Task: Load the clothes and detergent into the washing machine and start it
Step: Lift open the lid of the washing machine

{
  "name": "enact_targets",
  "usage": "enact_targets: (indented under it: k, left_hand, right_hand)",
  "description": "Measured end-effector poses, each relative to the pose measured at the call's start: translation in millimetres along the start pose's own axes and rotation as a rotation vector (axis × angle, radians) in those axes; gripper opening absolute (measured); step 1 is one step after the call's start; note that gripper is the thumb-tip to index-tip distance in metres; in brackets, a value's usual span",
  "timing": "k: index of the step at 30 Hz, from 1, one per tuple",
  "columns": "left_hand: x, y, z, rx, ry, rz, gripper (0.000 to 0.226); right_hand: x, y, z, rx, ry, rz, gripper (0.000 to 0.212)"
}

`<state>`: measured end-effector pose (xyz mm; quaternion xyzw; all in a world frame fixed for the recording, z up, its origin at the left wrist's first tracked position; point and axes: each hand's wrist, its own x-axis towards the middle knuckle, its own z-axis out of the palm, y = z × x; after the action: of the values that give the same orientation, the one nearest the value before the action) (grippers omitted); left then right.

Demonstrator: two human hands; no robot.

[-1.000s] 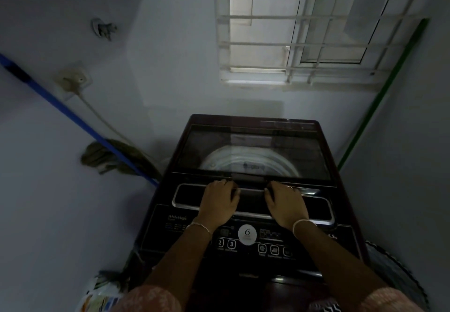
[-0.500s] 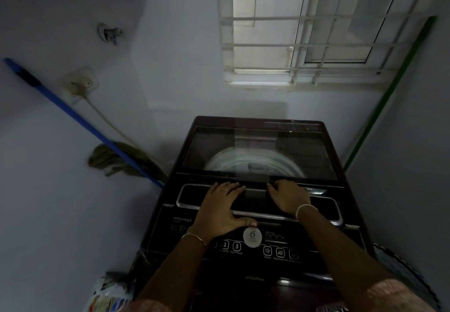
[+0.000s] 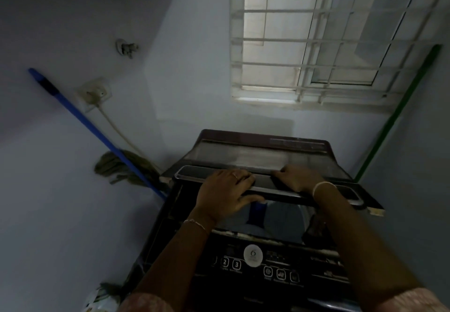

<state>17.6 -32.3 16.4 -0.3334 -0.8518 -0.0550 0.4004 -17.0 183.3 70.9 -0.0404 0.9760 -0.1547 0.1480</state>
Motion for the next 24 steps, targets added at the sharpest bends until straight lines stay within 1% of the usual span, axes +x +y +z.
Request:
enact_targets:
  k: [2, 3, 4, 6, 8, 9, 11, 13, 14, 15, 17, 20, 24]
  left_hand:
    - [17, -5, -2, 0.033, 0.054, -0.012, 0.043]
    - [26, -7, -4, 0.048, 0.079, -0.025, 0.04]
    - [36, -10, -6, 0.053, 0.101, -0.045, 0.037]
    - [57, -13, -11, 0.018, 0.159, -0.113, 0.031]
    - [79, -13, -15, -0.029, 0.255, -0.2, 0.028]
    - [91, -14, -17, -0.044, 0.302, -0.241, 0.026]
    - [115, -15, -19, -0.049, 0.334, -0.302, 0.022]
    - [136, -19, -20, -0.005, 0.298, -0.33, 0.022]
    - [145, -21, -20, 0.014, 0.279, -0.339, 0.022]
    - [153, -25, -19, 0.027, 0.266, -0.344, 0.022]
    - [166, -31, -16, 0.051, 0.26, -0.348, 0.02]
    - [185, -40, -8, 0.091, 0.284, -0.352, 0.014]
    - [209, -52, 2, 0.079, 0.29, -0.359, 0.01]
  right_hand:
    - [-2, -5, -18, -0.021, 0.051, -0.011, 0.055]
    - [-4, -8, -28, -0.025, 0.111, -0.025, 0.054]
    - [-7, -12, -38, -0.024, 0.199, -0.043, 0.051]
    - [-14, -18, -56, -0.042, 0.453, -0.081, 0.042]
    - [-17, -25, -70, -0.055, 0.718, -0.142, 0.035]
    - [-18, -28, -75, -0.058, 0.822, -0.18, 0.032]
    - [-17, -32, -80, -0.068, 0.99, -0.263, 0.025]
    - [-14, -33, -79, -0.125, 1.12, -0.285, 0.016]
    - [-13, -33, -78, -0.151, 1.157, -0.276, 0.015]
    - [-12, -34, -77, -0.169, 1.173, -0.271, 0.018]
    - [-8, -34, -76, -0.197, 1.167, -0.272, 0.031]
    - [1, -32, -78, -0.264, 1.143, -0.246, 0.054]
    - [21, -30, -87, -0.357, 1.036, -0.22, 0.071]
